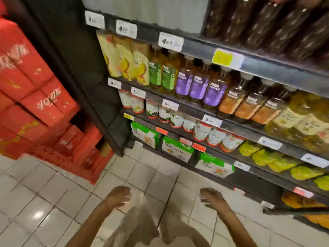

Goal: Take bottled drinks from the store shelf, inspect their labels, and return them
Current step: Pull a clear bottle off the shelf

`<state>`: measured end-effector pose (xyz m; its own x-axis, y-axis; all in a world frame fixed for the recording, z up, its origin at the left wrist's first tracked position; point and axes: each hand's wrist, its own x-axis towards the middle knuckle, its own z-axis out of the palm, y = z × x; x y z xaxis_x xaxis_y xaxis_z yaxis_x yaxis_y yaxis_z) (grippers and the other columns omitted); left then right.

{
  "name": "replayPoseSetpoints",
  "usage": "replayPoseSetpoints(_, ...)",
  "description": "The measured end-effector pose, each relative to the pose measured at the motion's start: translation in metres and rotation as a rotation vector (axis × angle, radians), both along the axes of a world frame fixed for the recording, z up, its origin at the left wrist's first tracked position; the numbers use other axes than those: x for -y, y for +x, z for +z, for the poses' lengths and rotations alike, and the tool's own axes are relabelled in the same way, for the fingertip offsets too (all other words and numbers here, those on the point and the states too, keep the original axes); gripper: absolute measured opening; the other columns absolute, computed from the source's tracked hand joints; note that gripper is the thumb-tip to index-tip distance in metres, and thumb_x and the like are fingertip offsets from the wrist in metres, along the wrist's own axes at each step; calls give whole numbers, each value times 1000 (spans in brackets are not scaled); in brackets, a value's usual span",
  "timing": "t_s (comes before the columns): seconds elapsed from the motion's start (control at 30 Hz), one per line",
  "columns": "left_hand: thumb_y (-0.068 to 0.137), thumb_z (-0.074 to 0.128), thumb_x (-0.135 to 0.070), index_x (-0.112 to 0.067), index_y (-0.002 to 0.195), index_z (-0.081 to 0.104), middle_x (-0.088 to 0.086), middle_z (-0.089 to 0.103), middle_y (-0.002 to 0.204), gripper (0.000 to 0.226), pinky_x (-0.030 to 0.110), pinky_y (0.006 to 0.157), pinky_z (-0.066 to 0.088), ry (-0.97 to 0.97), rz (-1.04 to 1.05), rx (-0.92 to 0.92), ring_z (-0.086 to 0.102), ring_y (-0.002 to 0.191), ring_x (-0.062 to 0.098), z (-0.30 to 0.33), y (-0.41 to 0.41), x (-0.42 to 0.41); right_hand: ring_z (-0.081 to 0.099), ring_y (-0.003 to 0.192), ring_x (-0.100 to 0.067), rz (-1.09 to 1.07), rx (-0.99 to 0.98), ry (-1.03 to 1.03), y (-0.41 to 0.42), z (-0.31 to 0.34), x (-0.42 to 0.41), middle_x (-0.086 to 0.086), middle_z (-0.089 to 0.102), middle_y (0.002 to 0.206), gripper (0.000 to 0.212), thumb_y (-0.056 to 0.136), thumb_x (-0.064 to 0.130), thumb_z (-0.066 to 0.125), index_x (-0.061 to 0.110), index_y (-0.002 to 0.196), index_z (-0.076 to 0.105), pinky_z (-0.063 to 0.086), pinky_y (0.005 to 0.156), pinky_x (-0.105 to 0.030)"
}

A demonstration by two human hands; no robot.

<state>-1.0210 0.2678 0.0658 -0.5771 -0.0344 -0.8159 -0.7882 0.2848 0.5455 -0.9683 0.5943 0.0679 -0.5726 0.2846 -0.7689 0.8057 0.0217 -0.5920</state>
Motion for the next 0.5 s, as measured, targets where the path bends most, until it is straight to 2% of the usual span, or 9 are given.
replayPoseSetpoints(0.1,100,44,-6,3,107,58,22,62,99,18,29,65,41,38,213,-93,57,79,28,25,-60,13,59,86,-21,217,-196,-9,-96,30,21,-15,64,103,20,94,2,55,0,111,64,45,70,-24)
replayPoseSetpoints(0.2,100,43,-4,-3,98,56,15,60,83,13,29,59,42,55,380,-282,54,64,21,56,-128,20,62,74,6,317,-443,-93,-182,72,56,-14,61,103,14,88,-8,59,-6,101,63,44,64,-7)
replayPoseSetpoints(0.23,100,42,-5,-5,104,55,15,61,89,14,28,58,45,68,398,-361,56,66,19,68,-152,21,63,70,7,321,-511,-123,-208,91,71,-14,62,97,23,84,-3,67,-11,105,61,45,63,-8)
replayPoseSetpoints(0.27,101,41,-6,-8,110,54,14,62,96,17,26,56,47,96,409,-435,58,69,18,82,-175,23,64,68,1,298,-541,-179,-231,114,83,-11,64,88,46,74,14,81,-10,106,60,47,62,-12)
replayPoseSetpoints(0.3,100,40,-5,-9,113,54,13,62,100,19,22,54,50,140,420,-513,60,72,17,99,-200,24,64,67,-5,301,-596,-207,-251,134,93,-7,65,84,68,55,34,92,-3,104,61,48,60,-16)
replayPoseSetpoints(0.33,100,40,-5,-10,114,54,11,63,102,20,18,52,52,185,423,-601,61,75,17,117,-224,28,64,68,-7,302,-675,-237,-268,153,104,-6,66,85,74,44,42,94,6,102,63,49,60,-17)
replayPoseSetpoints(0.37,100,41,-5,-11,113,54,8,65,102,20,17,53,53,223,412,-699,63,78,16,137,-248,32,66,71,-5,345,-744,-223,-283,174,116,-7,67,92,63,50,32,94,14,102,62,50,63,-14)
replayPoseSetpoints(0.43,99,44,-7,-14,114,56,2,67,101,20,17,61,55,271,372,-889,66,85,13,179,-291,40,66,87,1,358,-904,-136,-314,207,142,-4,66,108,36,81,8,74,23,109,58,51,76,-13)
replayPoseSetpoints(0.5,98,47,-7,-17,117,55,0,66,105,22,18,70,56,316,338,-1042,66,92,10,217,-325,47,65,96,-2,334,-1063,-92,-340,235,164,-2,64,111,36,87,2,65,24,114,56,50,83,-17)
